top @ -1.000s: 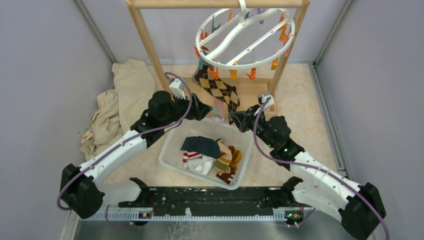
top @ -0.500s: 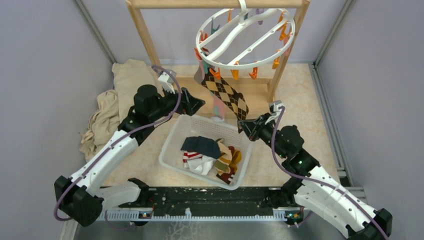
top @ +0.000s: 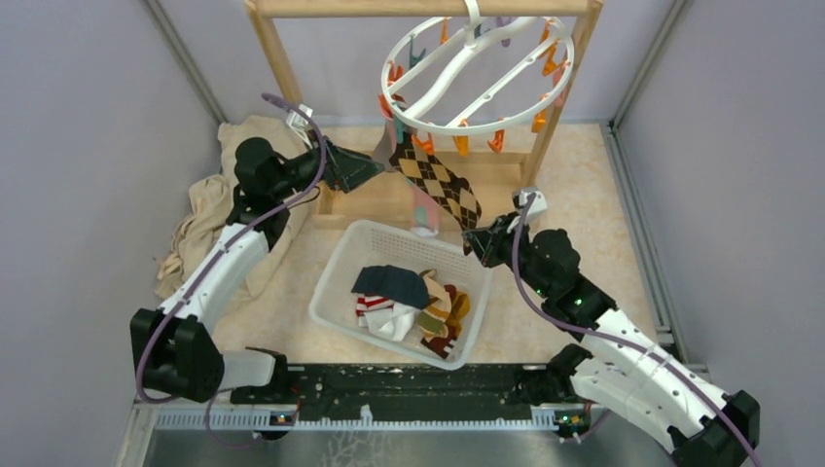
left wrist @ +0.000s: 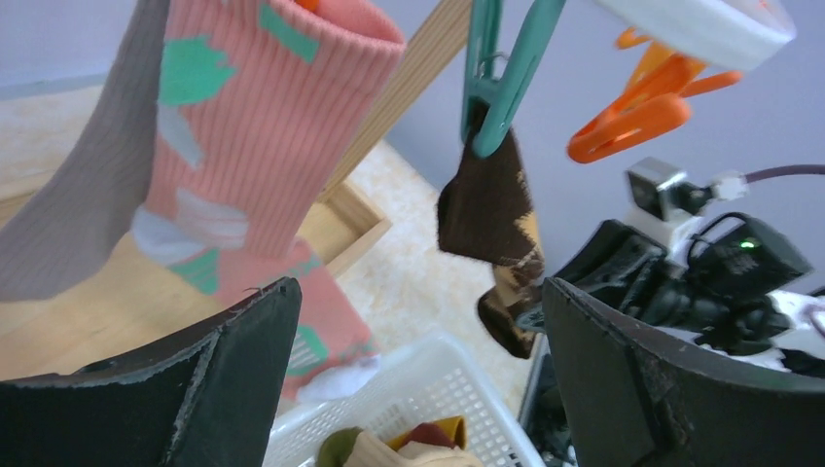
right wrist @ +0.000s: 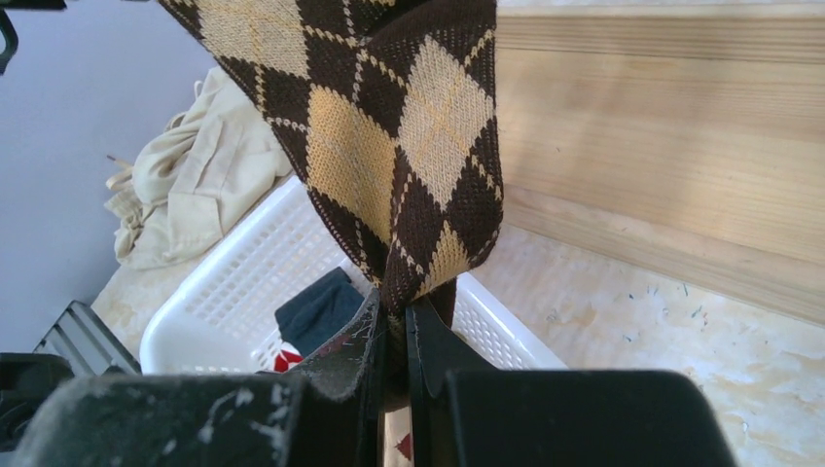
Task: Remove the socks clipped to the hanger
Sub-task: Remove the sock from the hanger.
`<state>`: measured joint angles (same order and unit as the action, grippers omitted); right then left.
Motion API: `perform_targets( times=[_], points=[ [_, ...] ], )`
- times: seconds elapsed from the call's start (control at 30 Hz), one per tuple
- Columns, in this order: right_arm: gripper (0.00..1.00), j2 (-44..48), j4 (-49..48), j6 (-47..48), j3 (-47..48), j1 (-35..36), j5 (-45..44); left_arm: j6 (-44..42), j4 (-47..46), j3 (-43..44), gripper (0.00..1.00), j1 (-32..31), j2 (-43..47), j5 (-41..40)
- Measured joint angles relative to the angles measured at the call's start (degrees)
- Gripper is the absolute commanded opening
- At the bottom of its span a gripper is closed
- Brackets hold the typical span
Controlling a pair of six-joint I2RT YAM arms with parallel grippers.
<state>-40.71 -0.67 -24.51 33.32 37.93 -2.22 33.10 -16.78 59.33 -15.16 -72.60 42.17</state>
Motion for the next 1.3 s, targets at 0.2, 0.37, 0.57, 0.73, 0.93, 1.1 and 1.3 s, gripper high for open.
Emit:
perform_targets(
  times=[0.2,0.37,0.57,0.73,0.93,1.1,1.3],
  points=[
    [0.0,-2.2,0.5,0.1,1.3,-3.5,3.8,10.9,-15.8,0.0,0.99,1.8,-5.6,8.7],
    [0.0,-3.5,0.2,0.5,3.0,-5.0,9.3,17.0,-25.7,1.3,0.98,2.1,-10.1,12.6],
    [0.0,-6.1,-0.2,0.5,5.4,-5.5,17.1,21.1,-32.9,2.7,0.97,2.2,-14.6,14.2],
    [0.0,-6.3,0.0,0.5,5.4,-5.5,20.3,21.2,-34.7,3.4,0.95,2.2,-15.3,14.2],
    [0.0,-6.3,0.1,0.5,5.4,-5.5,21.4,23.2,-39.6,6.5,0.92,2.2,-18.0,14.2],
    [0.0,-6.3,0.1,0.5,5.4,-5.5,21.6,24.9,-42.0,8.6,0.9,2.2,-19.7,14.1],
    [0.0,-6.3,0.1,0.5,5.4,-5.5,21.6,26.3,-44.2,11.0,0.85,1.9,-21.6,14.0]
  ],
)
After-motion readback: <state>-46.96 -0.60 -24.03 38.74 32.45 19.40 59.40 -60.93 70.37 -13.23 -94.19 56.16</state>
